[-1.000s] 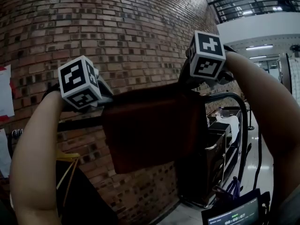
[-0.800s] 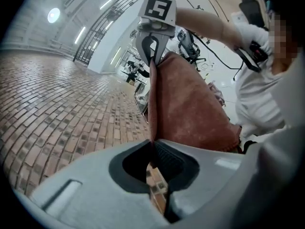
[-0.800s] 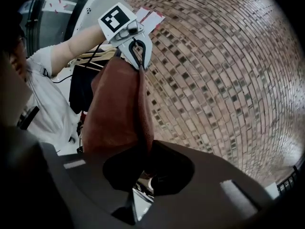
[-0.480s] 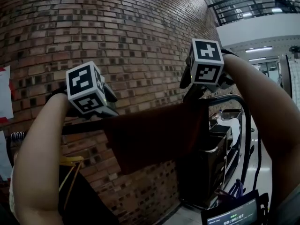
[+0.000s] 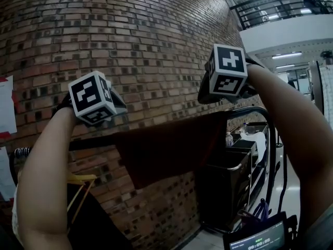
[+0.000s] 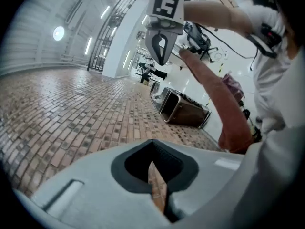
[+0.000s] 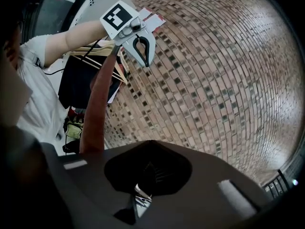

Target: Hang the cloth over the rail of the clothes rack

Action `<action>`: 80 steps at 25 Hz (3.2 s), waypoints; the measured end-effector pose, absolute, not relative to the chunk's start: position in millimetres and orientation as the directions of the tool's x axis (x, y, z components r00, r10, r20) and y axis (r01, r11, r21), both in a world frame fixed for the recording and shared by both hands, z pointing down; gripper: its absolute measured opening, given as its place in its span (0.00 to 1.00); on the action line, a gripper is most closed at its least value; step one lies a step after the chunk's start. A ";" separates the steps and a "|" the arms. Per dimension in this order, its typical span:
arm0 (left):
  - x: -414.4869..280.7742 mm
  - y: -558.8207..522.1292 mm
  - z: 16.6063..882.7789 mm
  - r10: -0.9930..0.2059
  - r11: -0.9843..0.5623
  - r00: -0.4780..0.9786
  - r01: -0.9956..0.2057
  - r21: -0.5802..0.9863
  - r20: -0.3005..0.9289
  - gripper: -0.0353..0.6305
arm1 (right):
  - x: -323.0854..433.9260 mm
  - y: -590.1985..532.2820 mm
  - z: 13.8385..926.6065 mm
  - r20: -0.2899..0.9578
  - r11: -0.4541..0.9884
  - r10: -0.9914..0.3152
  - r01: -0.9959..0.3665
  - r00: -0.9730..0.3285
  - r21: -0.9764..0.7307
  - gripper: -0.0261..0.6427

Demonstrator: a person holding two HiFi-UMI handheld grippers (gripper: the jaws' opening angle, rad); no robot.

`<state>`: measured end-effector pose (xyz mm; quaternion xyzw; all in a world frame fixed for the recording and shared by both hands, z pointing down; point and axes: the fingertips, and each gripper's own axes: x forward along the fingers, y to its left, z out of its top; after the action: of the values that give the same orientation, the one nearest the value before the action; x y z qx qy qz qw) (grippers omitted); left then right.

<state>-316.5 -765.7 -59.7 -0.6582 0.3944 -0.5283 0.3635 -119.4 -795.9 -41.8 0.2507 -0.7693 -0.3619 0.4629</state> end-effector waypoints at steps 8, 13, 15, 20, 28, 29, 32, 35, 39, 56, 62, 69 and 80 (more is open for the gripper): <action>-286.1 -719.1 -82.0 -0.936 -0.327 0.210 -0.222 -0.918 0.283 0.06 | -111.5 -766.4 -85.8 0.277 0.403 -0.821 -0.163 -0.499 0.900 0.04; -246.3 -669.7 -64.2 -0.914 -0.352 0.321 -0.314 -0.882 0.250 0.06 | -90.7 -717.3 -79.5 0.213 0.409 -0.801 -0.251 -0.560 0.877 0.04; -230.2 -648.1 -50.0 -0.902 -0.366 0.364 -0.363 -0.857 0.231 0.06 | -80.9 -694.7 -60.0 0.220 0.458 -0.768 -0.276 -0.601 0.845 0.04; -180.0 -589.5 17.5 -0.839 -0.482 0.485 -0.449 -0.752 0.248 0.06 | -58.8 -627.2 23.5 0.253 0.641 -0.625 -0.301 -0.738 0.706 0.04; -92.7 -478.3 152.6 -0.684 -0.710 0.687 -0.552 -0.438 0.243 0.06 | -26.8 -515.3 190.0 0.289 0.855 -0.398 -0.238 -0.870 0.460 0.04; -85.2 -465.3 169.4 -0.676 -0.721 0.698 -0.560 -0.408 0.237 0.06 | -23.1 -501.2 209.2 0.297 0.874 -0.375 -0.228 -0.878 0.430 0.04; -67.3 -432.7 222.8 -0.655 -0.748 0.718 -0.572 -0.336 0.234 0.06 | -11.6 -463.0 261.3 0.313 0.921 -0.303 -0.193 -0.900 0.339 0.04; -57.4 -397.7 274.2 -0.623 -0.780 0.742 -0.564 -0.270 0.248 0.06 | 3.9 -425.6 307.1 0.323 0.954 -0.245 -0.167 -0.914 0.250 0.04; -52.7 -359.8 322.1 -0.601 -0.799 0.760 -0.577 -0.170 0.246 0.06 | 16.5 -384.7 353.2 0.316 0.970 -0.219 -0.172 -0.923 0.169 0.04; -48.8 -117.2 487.3 -0.542 -0.822 0.770 -0.569 -0.024 0.337 0.06 | -15.8 -123.7 502.6 0.336 0.970 -0.160 -0.211 -0.928 -0.118 0.04; -56.9 -3.3 479.3 -0.534 -0.817 0.774 -0.576 0.028 0.340 0.06 | -22.7 -4.2 496.7 0.344 0.968 -0.176 -0.226 -0.922 -0.111 0.04; -31.2 76.3 475.0 -0.511 -0.824 0.794 -0.561 0.074 0.329 0.06 | 6.0 74.1 498.7 0.371 0.959 -0.213 -0.266 -0.904 -0.099 0.04; -27.0 110.3 462.9 -0.524 -0.828 0.790 -0.560 0.028 0.320 0.06 | 21.4 104.9 485.9 0.360 0.945 -0.287 -0.324 -0.888 -0.046 0.04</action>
<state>-27.0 110.3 462.9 -0.9440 0.2870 -0.1508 -0.0608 21.4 104.9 485.9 0.1573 -0.9702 0.0526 0.1768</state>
